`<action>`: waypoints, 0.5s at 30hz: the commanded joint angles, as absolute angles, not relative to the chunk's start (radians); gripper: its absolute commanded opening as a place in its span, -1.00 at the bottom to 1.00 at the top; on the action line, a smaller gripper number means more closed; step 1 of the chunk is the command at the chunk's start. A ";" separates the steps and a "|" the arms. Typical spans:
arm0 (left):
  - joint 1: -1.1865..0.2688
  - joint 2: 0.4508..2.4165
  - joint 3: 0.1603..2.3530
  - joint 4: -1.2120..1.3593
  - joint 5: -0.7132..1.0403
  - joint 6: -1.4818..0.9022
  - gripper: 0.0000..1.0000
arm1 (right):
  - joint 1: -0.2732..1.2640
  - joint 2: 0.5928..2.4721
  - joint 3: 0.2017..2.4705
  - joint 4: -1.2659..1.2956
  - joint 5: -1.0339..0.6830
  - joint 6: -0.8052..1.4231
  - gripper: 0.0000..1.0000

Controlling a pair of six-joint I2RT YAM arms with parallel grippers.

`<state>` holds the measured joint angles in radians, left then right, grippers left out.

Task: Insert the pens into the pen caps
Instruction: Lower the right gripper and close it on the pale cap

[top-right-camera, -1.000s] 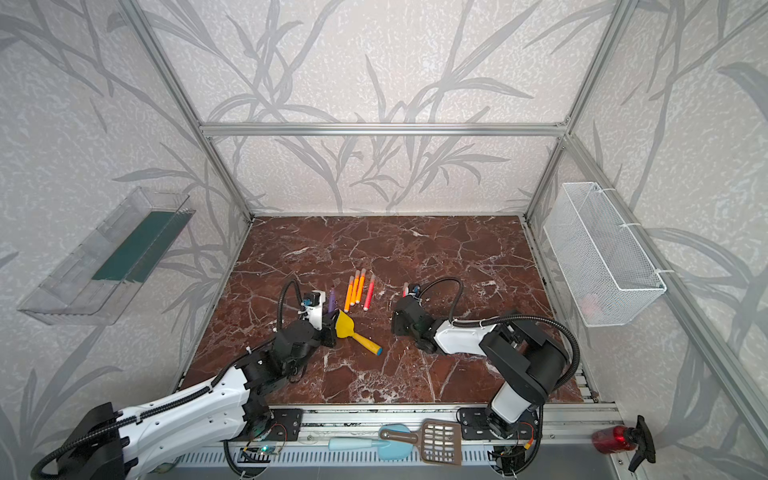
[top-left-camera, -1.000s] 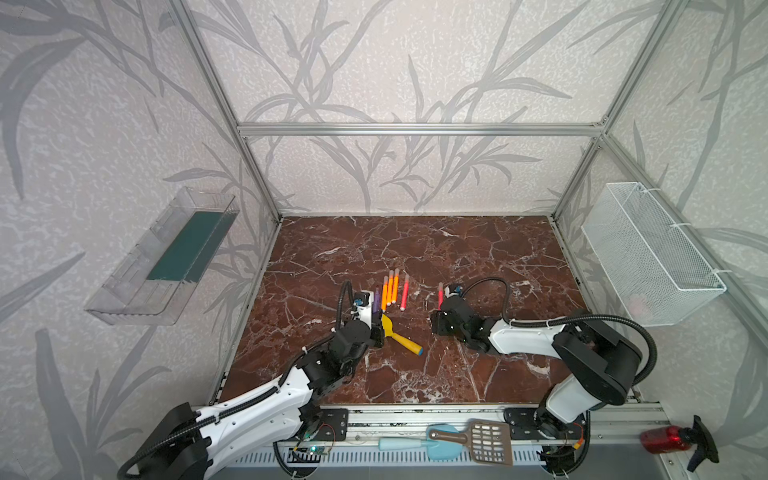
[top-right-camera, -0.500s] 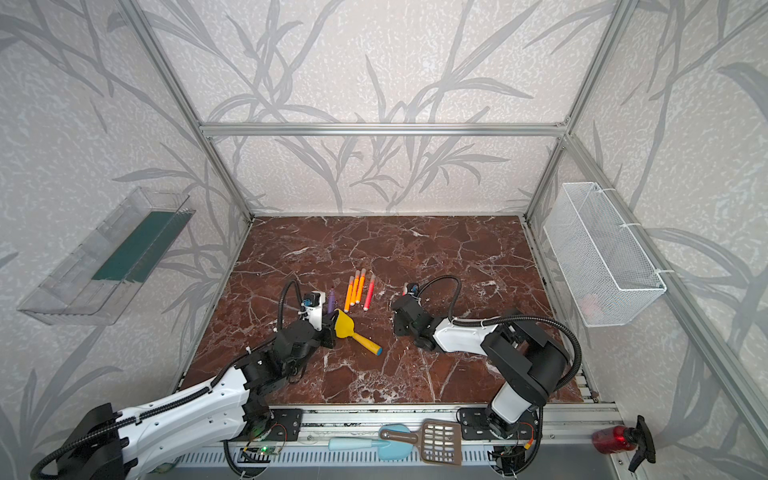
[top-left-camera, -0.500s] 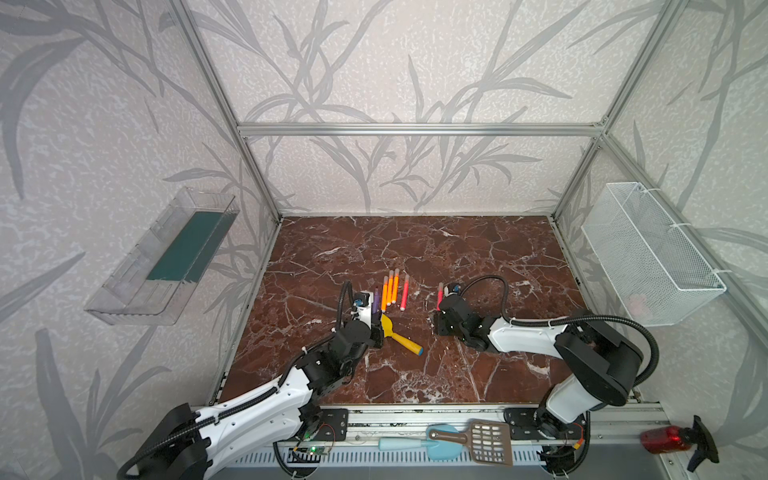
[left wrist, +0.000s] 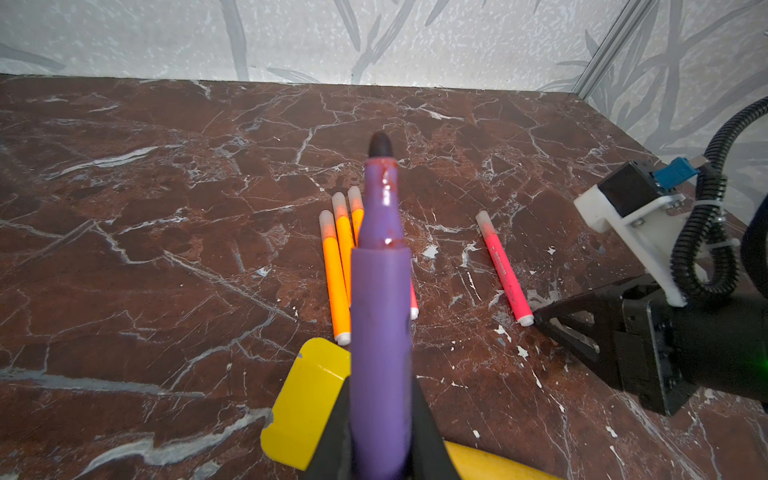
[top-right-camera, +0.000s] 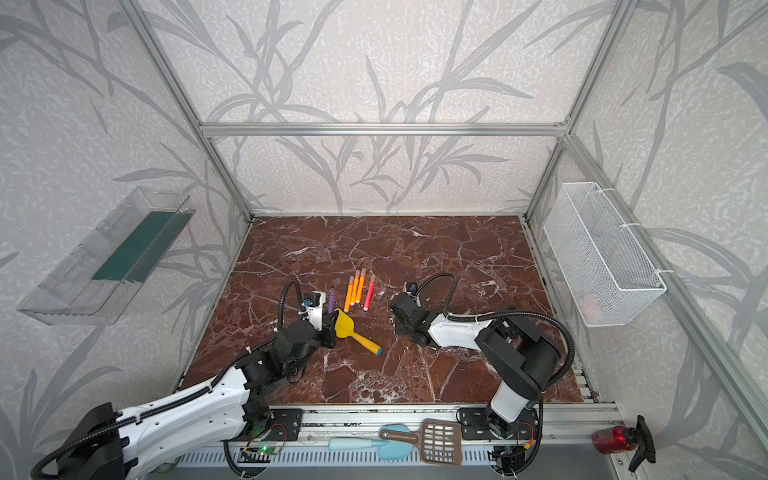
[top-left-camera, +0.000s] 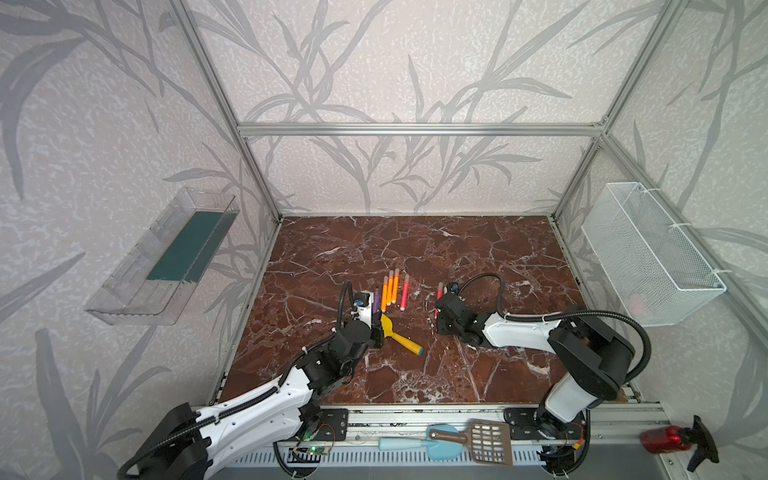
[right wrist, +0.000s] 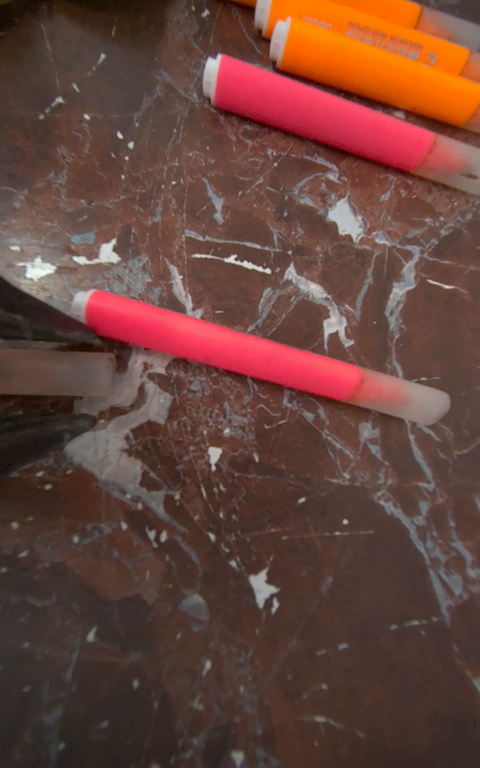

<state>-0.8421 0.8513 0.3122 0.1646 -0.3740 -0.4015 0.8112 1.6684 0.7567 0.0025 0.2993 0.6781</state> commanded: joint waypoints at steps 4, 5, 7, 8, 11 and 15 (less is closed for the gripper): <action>-0.838 0.866 0.324 0.167 -0.385 -0.408 -1.00 | 0.808 1.722 0.814 -0.091 0.342 0.664 -0.40; -0.838 0.868 0.326 0.167 -0.386 -0.408 -1.00 | 0.808 1.732 0.819 -0.097 0.343 0.667 -0.40; -0.839 0.871 0.326 0.169 -0.384 -0.408 -1.00 | 0.810 1.740 0.832 -0.120 0.349 0.667 -0.42; -0.838 0.872 0.328 0.169 -0.383 -0.408 -1.00 | 0.810 1.745 0.838 -0.131 0.350 0.667 -0.44; -0.839 0.872 0.328 0.170 -0.381 -0.408 -1.00 | 0.813 1.762 0.859 -0.168 0.356 0.664 -0.52; -0.838 0.869 0.326 0.169 -0.381 -0.410 -1.00 | 0.823 1.774 0.880 -0.211 0.369 0.663 -0.57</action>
